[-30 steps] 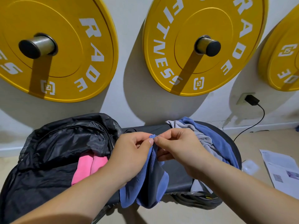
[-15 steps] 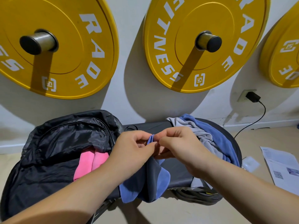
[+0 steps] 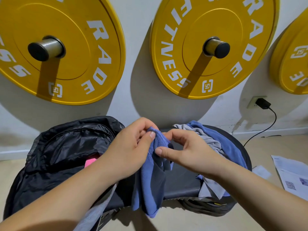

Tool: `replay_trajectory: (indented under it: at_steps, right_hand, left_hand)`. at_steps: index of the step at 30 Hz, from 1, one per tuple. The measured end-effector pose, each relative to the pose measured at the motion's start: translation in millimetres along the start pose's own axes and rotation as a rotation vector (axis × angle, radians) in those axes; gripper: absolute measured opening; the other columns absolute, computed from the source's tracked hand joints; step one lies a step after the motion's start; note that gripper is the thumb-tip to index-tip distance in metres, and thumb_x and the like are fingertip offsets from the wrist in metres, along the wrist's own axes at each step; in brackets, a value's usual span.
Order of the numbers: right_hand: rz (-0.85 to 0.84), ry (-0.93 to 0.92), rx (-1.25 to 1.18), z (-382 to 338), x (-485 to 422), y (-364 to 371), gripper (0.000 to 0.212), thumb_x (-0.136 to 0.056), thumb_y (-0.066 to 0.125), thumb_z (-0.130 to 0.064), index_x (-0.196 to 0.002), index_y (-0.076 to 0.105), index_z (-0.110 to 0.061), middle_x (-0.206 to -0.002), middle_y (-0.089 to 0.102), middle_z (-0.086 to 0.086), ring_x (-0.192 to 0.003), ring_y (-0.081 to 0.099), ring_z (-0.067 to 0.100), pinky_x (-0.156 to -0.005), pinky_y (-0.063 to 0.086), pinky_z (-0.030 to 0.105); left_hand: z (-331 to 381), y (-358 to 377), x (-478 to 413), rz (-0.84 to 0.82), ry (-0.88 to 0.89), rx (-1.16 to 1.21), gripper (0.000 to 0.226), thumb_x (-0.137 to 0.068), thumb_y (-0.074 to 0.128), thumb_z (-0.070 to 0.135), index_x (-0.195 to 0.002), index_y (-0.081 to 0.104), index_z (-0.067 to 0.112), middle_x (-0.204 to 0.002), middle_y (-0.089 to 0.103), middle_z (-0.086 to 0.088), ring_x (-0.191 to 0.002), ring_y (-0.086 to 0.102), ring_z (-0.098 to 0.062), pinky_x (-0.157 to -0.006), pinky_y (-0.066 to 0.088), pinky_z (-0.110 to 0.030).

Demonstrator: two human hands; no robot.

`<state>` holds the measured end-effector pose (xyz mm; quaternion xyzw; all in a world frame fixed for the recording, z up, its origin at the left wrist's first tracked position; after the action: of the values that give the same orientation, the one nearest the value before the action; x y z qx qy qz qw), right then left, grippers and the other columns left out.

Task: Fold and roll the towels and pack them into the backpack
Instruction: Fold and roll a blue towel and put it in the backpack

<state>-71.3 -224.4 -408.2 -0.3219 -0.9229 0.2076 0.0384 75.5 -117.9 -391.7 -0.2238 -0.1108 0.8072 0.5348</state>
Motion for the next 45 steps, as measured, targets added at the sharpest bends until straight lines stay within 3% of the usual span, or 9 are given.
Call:
replay_trajectory:
  at_steps: [4,7,11,15,19,25,33,39,45]
  right_hand:
    - [-0.023,0.071,0.073,11.5,-1.1,-4.6,0.022,-0.085,0.079,-0.017,-0.086,0.060,-0.006,-0.070,0.067,0.001,-0.066,0.060,0.014,-0.064,0.051,0.031]
    - [-0.070,0.186,0.189,30.0,1.0,-7.4,0.009,-0.082,0.067,-0.008,-0.084,0.060,-0.013,-0.064,0.064,-0.005,-0.061,0.055,0.007,-0.061,0.047,0.027]
    - [-0.040,0.363,0.228,52.2,6.3,-18.9,0.021,-0.086,0.053,-0.006,-0.069,0.055,-0.019,-0.053,0.048,-0.015,-0.054,0.043,0.006,-0.053,0.037,0.018]
    - [0.144,0.431,0.254,69.8,6.9,-34.1,0.027,-0.085,0.053,-0.003,-0.060,0.050,-0.014,-0.050,0.043,-0.008,-0.050,0.039,0.009,-0.046,0.032,0.015]
    - [0.245,0.443,0.239,77.2,5.8,-48.1,0.017,-0.083,0.057,-0.003,-0.072,0.067,-0.010,-0.057,0.057,-0.003,-0.055,0.048,0.013,-0.054,0.044,0.027]
    - [0.210,0.380,0.113,74.2,7.4,-61.2,0.023,-0.078,0.050,0.015,-0.082,0.056,-0.007,-0.067,0.055,0.007,-0.062,0.050,0.020,-0.056,0.053,0.031]
    - [0.053,0.367,0.373,64.1,12.0,-61.7,0.046,-0.078,0.046,0.012,-0.079,0.081,-0.018,-0.062,0.071,-0.014,-0.052,0.056,-0.001,-0.052,0.043,0.011]
    - [0.219,0.263,0.271,43.2,15.0,-81.6,0.032,-0.077,0.058,0.000,-0.073,0.080,-0.024,-0.069,0.075,0.009,-0.058,0.057,0.019,-0.060,0.050,0.033]
    - [-0.059,0.194,0.466,31.3,27.5,-79.9,0.030,-0.075,0.059,-0.003,-0.069,0.077,-0.027,-0.067,0.073,-0.004,-0.057,0.056,0.013,-0.056,0.048,0.029]
  left_hand:
    - [-5.3,-13.9,-5.5,0.163,0.034,0.055,0.013,-0.096,0.049,0.024,-0.096,0.062,0.026,-0.077,0.062,-0.010,-0.068,0.056,-0.028,-0.066,0.048,-0.041]
    - [-10.4,-21.3,-7.3,0.253,0.002,0.078,0.015,-0.102,0.051,0.017,-0.097,0.062,0.026,-0.081,0.066,-0.012,-0.077,0.061,-0.036,-0.071,0.051,-0.048]
    - [-16.9,-28.9,-9.5,0.331,-0.048,0.073,0.017,-0.104,0.049,0.012,-0.098,0.062,0.021,-0.084,0.069,-0.009,-0.070,0.062,-0.016,-0.067,0.048,-0.032]
    - [-37.0,-34.8,-13.1,0.355,-0.111,0.046,0.014,-0.104,0.049,0.014,-0.098,0.060,0.020,-0.087,0.067,-0.022,-0.069,0.054,-0.021,-0.066,0.044,-0.035]
    - [-56.0,-38.1,-15.0,0.373,-0.175,0.005,0.013,-0.104,0.050,0.018,-0.097,0.060,0.019,-0.089,0.068,-0.025,-0.071,0.055,-0.022,-0.068,0.043,-0.036]
    - [-87.0,-51.0,-18.2,0.453,-0.279,-0.039,0.014,-0.101,0.051,0.018,-0.093,0.062,0.019,-0.084,0.069,-0.020,-0.070,0.056,-0.022,-0.067,0.044,-0.035]
    - [-92.1,-54.1,-17.5,0.408,-0.297,-0.042,0.013,-0.101,0.053,0.020,-0.094,0.064,0.020,-0.090,0.069,-0.025,-0.070,0.056,-0.024,-0.068,0.045,-0.035]
    - [-69.4,-66.2,-19.6,0.509,-0.220,0.048,0.011,-0.097,0.054,0.028,-0.096,0.065,0.026,-0.086,0.069,-0.024,-0.068,0.056,-0.023,-0.067,0.045,-0.038]
    - [-61.4,-69.2,-14.3,0.519,-0.182,0.029,0.013,-0.101,0.052,0.020,-0.097,0.065,0.021,-0.077,0.062,-0.021,-0.068,0.051,-0.022,-0.065,0.040,-0.036]
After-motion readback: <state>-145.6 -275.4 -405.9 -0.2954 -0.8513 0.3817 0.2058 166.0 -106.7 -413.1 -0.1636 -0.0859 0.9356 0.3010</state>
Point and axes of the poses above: each hand's wrist, its own x-axis away from the middle knuckle, its own y-axis out of the palm, z = x × y, the point moved 2 cm from there along -x, towards the middle knuckle
